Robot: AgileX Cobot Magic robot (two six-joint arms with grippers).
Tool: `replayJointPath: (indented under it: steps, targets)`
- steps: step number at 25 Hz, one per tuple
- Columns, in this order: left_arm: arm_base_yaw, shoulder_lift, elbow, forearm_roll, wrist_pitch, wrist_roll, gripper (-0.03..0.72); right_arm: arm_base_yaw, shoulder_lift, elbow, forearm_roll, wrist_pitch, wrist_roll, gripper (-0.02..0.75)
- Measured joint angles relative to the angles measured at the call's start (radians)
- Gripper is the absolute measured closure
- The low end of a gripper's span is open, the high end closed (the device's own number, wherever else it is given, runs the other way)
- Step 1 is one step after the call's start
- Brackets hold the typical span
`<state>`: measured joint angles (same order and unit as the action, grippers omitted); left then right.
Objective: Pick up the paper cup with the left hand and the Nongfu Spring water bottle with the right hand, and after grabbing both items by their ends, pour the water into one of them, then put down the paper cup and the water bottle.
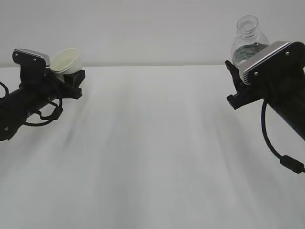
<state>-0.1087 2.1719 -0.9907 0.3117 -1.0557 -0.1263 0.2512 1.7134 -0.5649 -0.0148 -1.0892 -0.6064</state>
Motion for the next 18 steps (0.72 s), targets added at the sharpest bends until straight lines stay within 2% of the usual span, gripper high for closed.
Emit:
replayJointPath:
  steps: [12,18]
  targets:
    - [0.075,0.02,0.0,0.056,0.048,0.002,0.286,0.0,0.0,0.0,0.0,0.002,0.006,0.244]
    - [0.085,0.098,0.0,0.06,-0.003,0.002,0.286,0.0,0.0,0.0,0.0,0.004,0.01,0.245]
